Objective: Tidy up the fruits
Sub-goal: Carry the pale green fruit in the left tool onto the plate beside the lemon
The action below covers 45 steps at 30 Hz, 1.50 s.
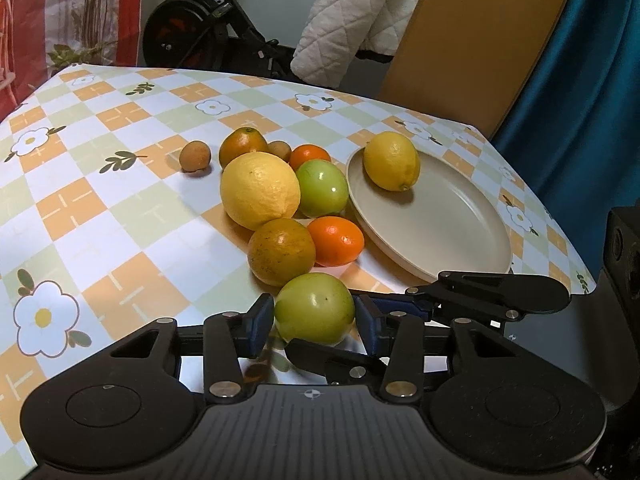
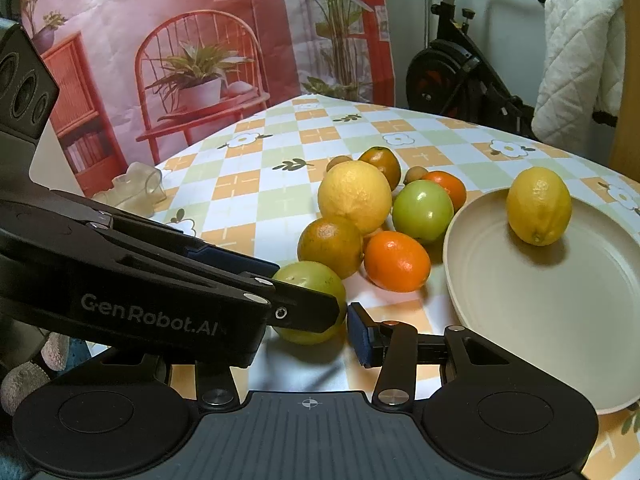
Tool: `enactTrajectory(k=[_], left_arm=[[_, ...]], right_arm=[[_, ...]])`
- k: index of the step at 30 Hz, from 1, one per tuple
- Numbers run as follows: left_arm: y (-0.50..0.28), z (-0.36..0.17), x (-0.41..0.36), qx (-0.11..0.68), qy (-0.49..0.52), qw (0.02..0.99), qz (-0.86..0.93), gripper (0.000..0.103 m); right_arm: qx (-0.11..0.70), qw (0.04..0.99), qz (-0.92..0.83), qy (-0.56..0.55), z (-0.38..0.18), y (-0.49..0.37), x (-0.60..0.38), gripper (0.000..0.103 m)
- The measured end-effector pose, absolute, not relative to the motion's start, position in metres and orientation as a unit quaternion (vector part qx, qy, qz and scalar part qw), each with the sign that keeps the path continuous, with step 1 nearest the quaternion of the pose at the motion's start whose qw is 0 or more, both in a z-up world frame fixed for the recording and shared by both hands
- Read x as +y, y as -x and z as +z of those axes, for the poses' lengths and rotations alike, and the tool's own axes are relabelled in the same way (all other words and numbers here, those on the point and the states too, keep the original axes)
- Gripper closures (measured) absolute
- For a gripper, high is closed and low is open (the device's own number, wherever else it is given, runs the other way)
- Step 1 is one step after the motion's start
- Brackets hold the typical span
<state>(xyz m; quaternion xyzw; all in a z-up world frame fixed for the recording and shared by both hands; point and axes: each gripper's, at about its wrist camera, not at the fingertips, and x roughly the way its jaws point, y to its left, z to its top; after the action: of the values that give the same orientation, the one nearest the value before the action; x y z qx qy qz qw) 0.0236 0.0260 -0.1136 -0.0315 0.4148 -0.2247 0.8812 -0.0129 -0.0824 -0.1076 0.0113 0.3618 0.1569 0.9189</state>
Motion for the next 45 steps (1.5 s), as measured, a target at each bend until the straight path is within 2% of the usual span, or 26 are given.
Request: enactTrajectory(k=[20, 45], left_arm=[[-0.02, -0.098, 0.012, 0.389, 0.025, 0.888, -0.245, 0.056], [-0.081, -0.087, -0.051, 0.39, 0.0, 0.874, -0.289, 0.056]], right_arm=[[0.334, 0.933, 0.136, -0.021, -0.092, 0.025, -0.096, 0.062], [0.296, 0.951, 0.064, -0.063, -0.085, -0.006, -0.168, 0.062]])
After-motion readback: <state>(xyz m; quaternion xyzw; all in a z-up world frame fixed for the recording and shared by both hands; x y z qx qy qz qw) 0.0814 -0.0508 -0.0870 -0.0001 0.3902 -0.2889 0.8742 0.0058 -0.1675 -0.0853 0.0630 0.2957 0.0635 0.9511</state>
